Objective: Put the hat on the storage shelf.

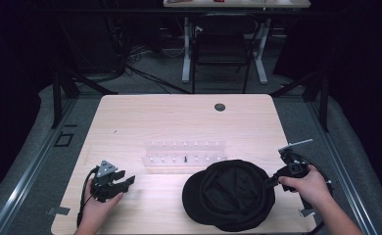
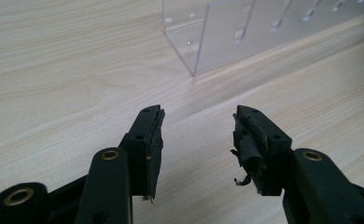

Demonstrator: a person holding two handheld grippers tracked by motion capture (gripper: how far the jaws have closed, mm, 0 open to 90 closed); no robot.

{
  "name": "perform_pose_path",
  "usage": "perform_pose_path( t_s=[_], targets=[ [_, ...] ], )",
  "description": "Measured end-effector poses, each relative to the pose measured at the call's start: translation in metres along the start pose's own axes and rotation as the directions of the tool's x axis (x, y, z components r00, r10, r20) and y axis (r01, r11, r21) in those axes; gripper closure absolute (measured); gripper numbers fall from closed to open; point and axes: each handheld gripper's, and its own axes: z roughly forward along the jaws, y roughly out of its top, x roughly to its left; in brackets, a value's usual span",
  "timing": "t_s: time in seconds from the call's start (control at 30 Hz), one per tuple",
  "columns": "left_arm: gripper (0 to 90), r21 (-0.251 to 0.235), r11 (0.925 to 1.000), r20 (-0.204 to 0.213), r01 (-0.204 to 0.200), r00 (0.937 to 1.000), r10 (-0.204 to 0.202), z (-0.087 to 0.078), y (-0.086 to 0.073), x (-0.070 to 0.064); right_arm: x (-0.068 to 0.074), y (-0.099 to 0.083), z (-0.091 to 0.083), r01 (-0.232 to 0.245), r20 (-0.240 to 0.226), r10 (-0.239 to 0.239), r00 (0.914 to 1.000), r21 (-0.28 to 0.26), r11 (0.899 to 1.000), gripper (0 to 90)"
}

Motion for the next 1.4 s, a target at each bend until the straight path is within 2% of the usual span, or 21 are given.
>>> perform_pose_path(
  t_s=[0.13,0.27,0.3,0.33,0.37,0.4,0.47,0.53,0.67,0.73,1.03,1.13,1.33,1.4],
  targets=[
    [51.7,0.000,1.0000,0.000,0.001,1.0000,-0.001,0.000,0.000,0.000,0.008,-0.001,-0.012,-0.005,-0.052,0.004,0.9987,-0.013,1.000,88.2],
    [51.7,0.000,1.0000,-0.001,-0.001,1.0000,0.001,0.000,0.000,0.000,0.017,-0.003,-0.025,0.003,-0.113,-0.004,0.9935,-0.007,1.000,88.2],
    [51.7,-0.001,1.0000,-0.002,-0.001,1.0000,0.001,0.000,0.000,0.000,0.020,-0.003,-0.027,-0.008,-0.125,0.006,0.9921,-0.016,1.000,88.3],
    [51.7,-0.001,1.0000,-0.002,-0.001,1.0000,0.001,0.000,0.000,0.000,0.021,-0.003,-0.031,0.007,-0.138,-0.009,0.9904,-0.015,1.000,88.3],
    [51.7,0.001,1.0000,-0.001,-0.001,1.0000,0.001,0.000,0.000,0.000,0.024,-0.004,-0.033,-0.005,-0.155,0.001,0.9879,-0.028,1.000,88.3],
    [51.7,0.000,1.0000,0.000,-0.001,1.0000,0.001,0.000,0.000,0.000,0.026,-0.004,-0.036,0.005,-0.172,-0.009,0.9850,-0.020,1.000,88.3],
    [51.6,0.002,1.0000,-0.001,-0.001,1.0000,0.001,0.000,0.000,0.000,0.030,-0.005,-0.040,-0.001,-0.205,-0.007,0.9787,-0.037,0.999,88.3],
    [51.7,0.002,1.0000,-0.001,-0.002,1.0000,0.002,0.000,0.000,0.000,0.032,-0.004,-0.045,0.017,-0.233,-0.023,0.9722,-0.028,0.999,88.3],
    [51.7,0.000,1.0000,-0.002,-0.001,1.0000,0.001,0.000,0.000,0.000,0.039,-0.006,-0.049,-0.011,-0.295,-0.007,0.9555,-0.062,0.998,88.4],
    [51.7,-0.002,1.0000,-0.003,-0.001,1.0000,0.001,0.000,0.000,0.000,0.041,-0.006,-0.052,-0.011,-0.321,-0.011,0.9469,-0.065,0.998,88.4],
    [51.6,0.001,1.0000,-0.005,-0.002,1.0000,0.002,0.000,0.000,0.000,0.055,-0.006,-0.059,-0.002,-0.374,-0.035,0.9269,-0.098,0.995,88.5],
    [51.6,0.002,1.0000,-0.006,-0.005,1.0000,0.005,0.000,0.000,0.000,0.057,-0.006,-0.060,0.011,-0.389,-0.046,0.9201,-0.092,0.996,88.5],
    [51.6,0.001,1.0000,-0.007,-0.005,1.0000,0.005,0.000,0.000,0.001,0.058,-0.005,-0.061,-0.003,-0.408,-0.032,0.9125,-0.084,0.996,88.5],
    [51.6,0.002,1.0000,-0.007,-0.005,1.0000,0.005,0.000,0.000,0.001,0.059,-0.004,-0.061,-0.010,-0.422,-0.025,0.9065,-0.080,0.997,88.5]
  ],
)
